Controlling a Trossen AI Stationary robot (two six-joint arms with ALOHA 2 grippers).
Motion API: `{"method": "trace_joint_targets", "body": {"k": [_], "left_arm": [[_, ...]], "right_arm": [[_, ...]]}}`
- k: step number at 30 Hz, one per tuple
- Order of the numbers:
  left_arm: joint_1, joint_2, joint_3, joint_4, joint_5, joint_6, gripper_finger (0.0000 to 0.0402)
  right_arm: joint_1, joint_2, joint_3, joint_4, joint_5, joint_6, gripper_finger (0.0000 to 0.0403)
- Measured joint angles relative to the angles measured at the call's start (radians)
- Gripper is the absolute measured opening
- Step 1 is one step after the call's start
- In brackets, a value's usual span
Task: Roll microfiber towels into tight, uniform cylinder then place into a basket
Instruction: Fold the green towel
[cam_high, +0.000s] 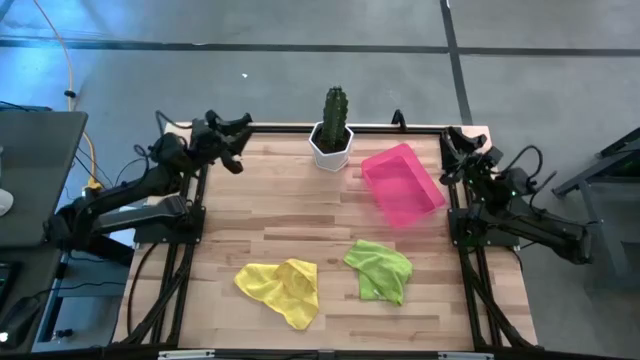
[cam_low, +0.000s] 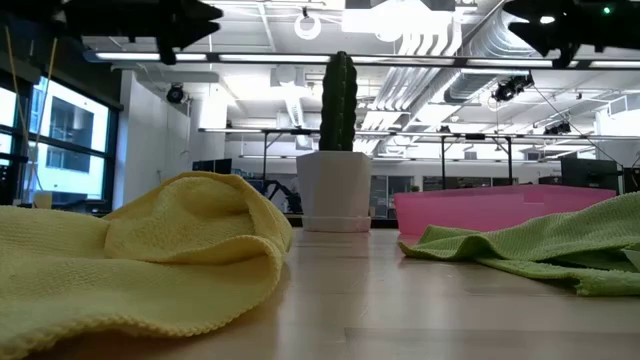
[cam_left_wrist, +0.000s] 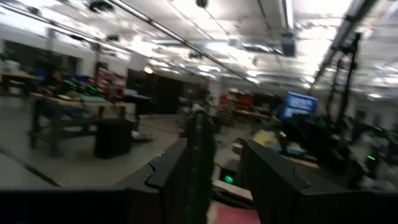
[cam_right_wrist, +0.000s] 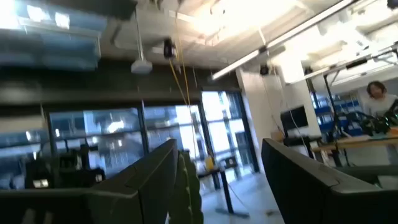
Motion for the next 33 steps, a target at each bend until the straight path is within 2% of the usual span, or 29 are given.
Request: {"method": "trace_joint_targets", "body": {"k": [4,8,14,24,33], "left_arm": [[-0.047,0.102,0.037,0.0,0.061,0.001,0.0145],[-0.11,0.184,0.047,-0.001,0.128,0.001,0.0145],[-0.25,0.286,0.047,0.0,0.149,0.02,0.0145],[-0.441,0.388,0.07,0.051,0.13,0.124,0.0145],[-0.541,0.496,0.105,0.052,0.125,0.122,0.0145]], "right_arm": [[0.0,0.124,0.121,-0.159,-0.018,0.01,0.0226],[0.006,0.263,0.228,-0.312,-0.118,0.071,0.0226],[0.074,0.484,0.33,-0.342,-0.292,0.103,0.0226],[0.262,0.763,0.446,-0.353,-0.296,0.052,0.0226],[0.412,0.91,0.502,-0.438,-0.297,0.2,0.0226]]}}
